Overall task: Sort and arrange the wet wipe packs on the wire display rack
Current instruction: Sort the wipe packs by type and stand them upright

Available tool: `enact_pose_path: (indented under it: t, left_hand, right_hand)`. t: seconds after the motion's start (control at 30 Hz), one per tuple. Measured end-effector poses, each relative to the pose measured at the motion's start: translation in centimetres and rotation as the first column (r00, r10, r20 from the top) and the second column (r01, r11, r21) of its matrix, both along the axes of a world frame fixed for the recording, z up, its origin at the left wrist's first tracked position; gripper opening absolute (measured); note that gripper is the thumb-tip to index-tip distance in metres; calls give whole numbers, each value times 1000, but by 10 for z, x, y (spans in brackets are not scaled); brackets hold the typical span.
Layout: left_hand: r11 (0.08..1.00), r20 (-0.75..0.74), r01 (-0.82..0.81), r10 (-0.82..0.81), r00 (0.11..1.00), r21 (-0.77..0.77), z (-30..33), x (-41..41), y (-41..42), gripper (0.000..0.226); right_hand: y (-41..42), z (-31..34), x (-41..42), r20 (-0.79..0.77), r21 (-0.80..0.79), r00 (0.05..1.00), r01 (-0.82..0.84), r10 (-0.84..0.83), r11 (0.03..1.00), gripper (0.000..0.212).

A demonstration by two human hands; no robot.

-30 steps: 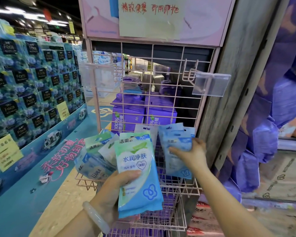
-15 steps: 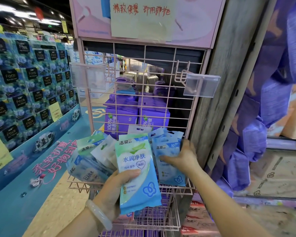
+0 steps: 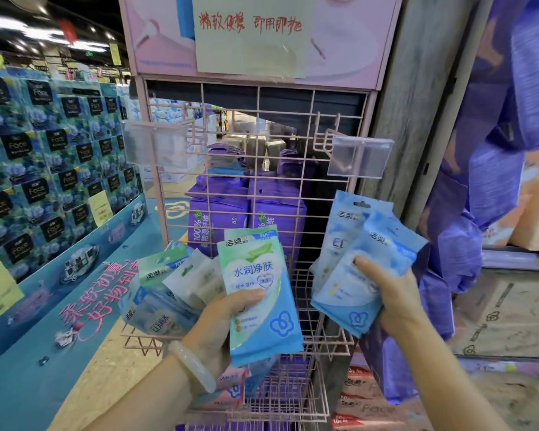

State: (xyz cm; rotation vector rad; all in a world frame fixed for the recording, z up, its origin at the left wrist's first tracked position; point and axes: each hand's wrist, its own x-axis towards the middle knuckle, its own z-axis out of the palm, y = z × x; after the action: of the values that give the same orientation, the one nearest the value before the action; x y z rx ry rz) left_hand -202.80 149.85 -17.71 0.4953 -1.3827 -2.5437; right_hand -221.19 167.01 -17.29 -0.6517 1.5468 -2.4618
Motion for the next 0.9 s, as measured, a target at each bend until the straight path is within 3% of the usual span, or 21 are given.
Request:
enact_pose_path:
  t: [0.1, 0.17, 0.27, 0.4, 0.5, 0.67, 0.77, 0.83, 0.9]
  left_hand:
    - [995, 24, 65, -63, 998, -80, 5, -30, 7, 38]
    - [989, 7, 33, -32, 999, -144, 7, -56, 11, 62]
    - [977, -29, -54, 49, 998, -207, -1, -94, 12, 78]
    - [917, 131, 24, 31, 991, -398, -29, -120, 13, 94]
    - [916, 183, -13, 94, 979, -401, -48, -127, 11, 88]
    - [929, 136, -65, 122, 983, -364, -52, -133, 9, 79]
    - [880, 181, 76, 12, 983, -470, -47, -134, 7, 87]
    - [792, 282, 252, -106, 953, -555, -39, -136, 2, 92]
    - [696, 365, 338, -117, 924, -633, -32, -137, 2, 96]
  right_hand:
    - [21, -1, 1, 44, -19, 997, -57, 58, 998, 37]
    - [32, -2, 0, 63, -3, 997, -37, 37, 999, 37]
    - [44, -3, -5, 19, 43, 1000, -6, 5, 999, 38]
    - [49, -9, -7, -43, 154, 999, 19, -13, 988, 47]
    - [45, -20, -6, -22, 195, 1000, 9, -4, 981, 47]
    - [40, -26, -9, 41, 177, 999, -4, -3, 984, 46]
    - [34, -24, -10, 39, 205, 999, -25, 17, 978, 51]
    - [34, -23, -12, 52, 200, 999, -20, 9, 980, 51]
    - [35, -23, -12, 75, 185, 997, -22, 8, 983, 48]
